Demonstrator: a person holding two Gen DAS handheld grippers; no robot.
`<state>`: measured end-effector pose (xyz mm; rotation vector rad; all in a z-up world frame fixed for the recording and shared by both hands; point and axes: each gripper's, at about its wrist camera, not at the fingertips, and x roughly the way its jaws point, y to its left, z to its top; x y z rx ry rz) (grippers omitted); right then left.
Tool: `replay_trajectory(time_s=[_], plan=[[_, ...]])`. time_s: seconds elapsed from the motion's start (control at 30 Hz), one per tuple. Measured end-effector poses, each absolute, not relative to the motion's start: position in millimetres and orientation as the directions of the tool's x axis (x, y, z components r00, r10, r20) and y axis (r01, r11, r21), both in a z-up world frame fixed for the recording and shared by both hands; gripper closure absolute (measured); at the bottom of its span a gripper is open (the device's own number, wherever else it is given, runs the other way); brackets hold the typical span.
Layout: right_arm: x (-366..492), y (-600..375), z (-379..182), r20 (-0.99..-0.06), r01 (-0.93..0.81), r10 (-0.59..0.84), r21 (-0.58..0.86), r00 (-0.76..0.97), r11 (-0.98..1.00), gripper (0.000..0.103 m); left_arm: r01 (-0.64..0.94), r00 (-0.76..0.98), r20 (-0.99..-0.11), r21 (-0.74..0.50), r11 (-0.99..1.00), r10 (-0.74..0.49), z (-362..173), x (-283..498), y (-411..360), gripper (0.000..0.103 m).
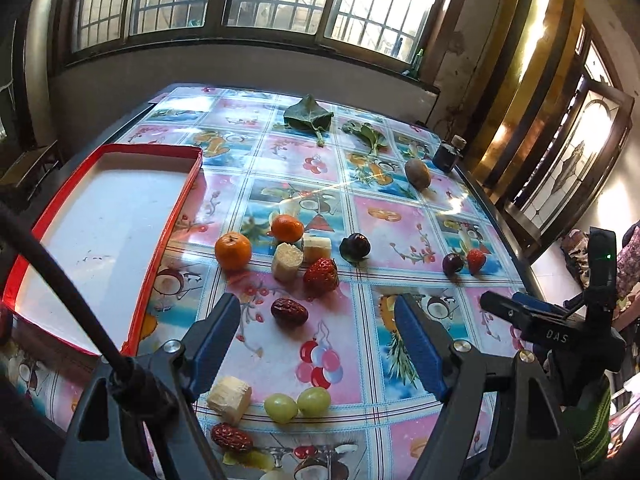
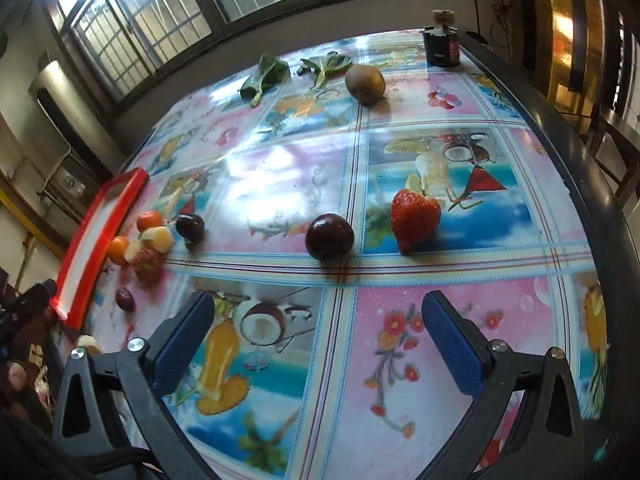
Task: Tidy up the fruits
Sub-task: 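Move both tools over the table toward the scattered fruit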
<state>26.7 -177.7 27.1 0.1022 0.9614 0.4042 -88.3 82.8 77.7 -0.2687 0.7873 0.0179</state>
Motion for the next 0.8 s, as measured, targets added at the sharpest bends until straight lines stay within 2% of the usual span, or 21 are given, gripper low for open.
replay_trajectory(time_s=[0.07, 0.17, 0.27, 0.6, 0.8], plan=[[7, -170, 43, -0.782, -0.258, 0.31, 0.196, 0.54, 0.946, 0.0, -0.11, 0.706, -0.703, -0.225, 0.968, -0.083, 77, -90, 81, 0.024], [-5, -153, 50, -0.798, -0.321, 0.362, 0.223, 0.482, 0.92, 0.0, -0.116, 0.713, -0.698, -0.204, 0.972, -0.062, 77, -101, 85, 0.024], [-24, -131, 66, -0.772, -0.354, 0.28, 0.077, 0.571, 0.932, 0.0, -0.133, 0.716, -0.697, -0.201, 0.971, -0.046, 77, -109, 92, 0.024], [-50, -86, 81, -0.707, -0.329, 0.091, -0.208, 0.701, 0.921, 0.0, -0.197, 0.704, -0.71, -0.167, 0.966, 0.02, 68, -124, 105, 0.024], [-55, -76, 79, -0.713, -0.362, 0.121, -0.196, 0.691, 0.911, 0.0, -0.207, 0.692, -0.721, -0.142, 0.968, 0.042, 64, -131, 111, 0.024]])
